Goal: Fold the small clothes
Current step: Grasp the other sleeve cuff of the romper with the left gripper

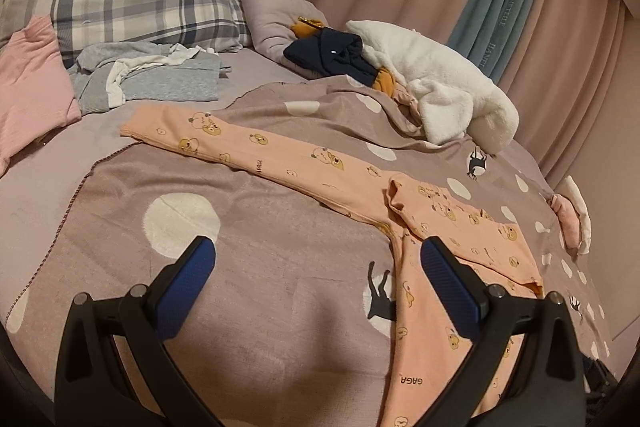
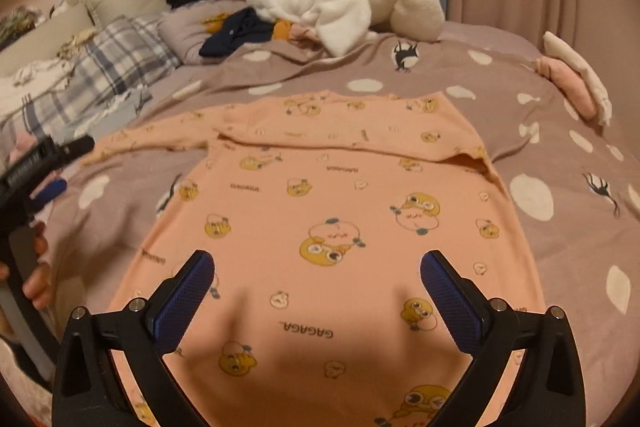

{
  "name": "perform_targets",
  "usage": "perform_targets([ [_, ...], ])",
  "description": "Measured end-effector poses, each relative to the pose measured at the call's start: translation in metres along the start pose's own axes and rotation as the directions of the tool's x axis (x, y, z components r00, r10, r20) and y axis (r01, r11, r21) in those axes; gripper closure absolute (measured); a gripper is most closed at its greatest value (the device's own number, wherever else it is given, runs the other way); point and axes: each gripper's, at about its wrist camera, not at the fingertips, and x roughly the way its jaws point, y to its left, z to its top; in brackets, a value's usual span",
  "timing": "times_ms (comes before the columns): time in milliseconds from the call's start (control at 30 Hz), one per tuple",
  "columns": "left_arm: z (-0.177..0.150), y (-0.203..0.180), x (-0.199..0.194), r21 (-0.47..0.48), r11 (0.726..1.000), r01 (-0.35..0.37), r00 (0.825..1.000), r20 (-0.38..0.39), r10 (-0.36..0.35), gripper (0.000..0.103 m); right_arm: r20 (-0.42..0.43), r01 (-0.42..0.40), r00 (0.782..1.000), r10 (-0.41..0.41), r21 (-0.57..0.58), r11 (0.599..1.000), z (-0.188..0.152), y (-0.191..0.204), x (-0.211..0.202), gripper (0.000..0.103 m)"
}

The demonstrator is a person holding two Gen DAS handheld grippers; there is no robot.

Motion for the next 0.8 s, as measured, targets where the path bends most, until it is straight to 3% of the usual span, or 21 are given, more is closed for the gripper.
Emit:
perform_targets([
  [100,0.000,-0.001,0.000,0.008,1.000,0.017,1.000,0.007,-0.017,0.000,0.030,-0.034,0.999,0.033,0.034,0.999,-0.001,-0.007,-0.005,0.001],
  [267,0.003,0.005,0.007,-0.009,0.999,0.033,0.999,0.000,-0.033,0.000,0.040,-0.002,0.999,0.000,0.044,0.999,-0.006,-0.008,-0.009,0.001],
  [467,0.006,0.021,0.027,-0.027,0.999,0.041,0.997,-0.071,-0.043,0.000,0.014,0.028,0.999,-0.029,0.056,0.998,-0.016,-0.011,-0.005,0.001],
  [667,0.016,0.056,0.036,-0.185,0.972,0.142,0.982,-0.096,-0.161,0.000,-0.022,0.049,0.999,-0.047,0.096,0.994,-0.021,-0.018,0.003,0.001],
  [800,0.027,0.077,0.036,-0.259,0.959,0.114,0.990,-0.047,-0.130,0.000,-0.058,0.049,0.997,-0.043,0.121,0.991,-0.026,-0.022,0.009,0.001],
])
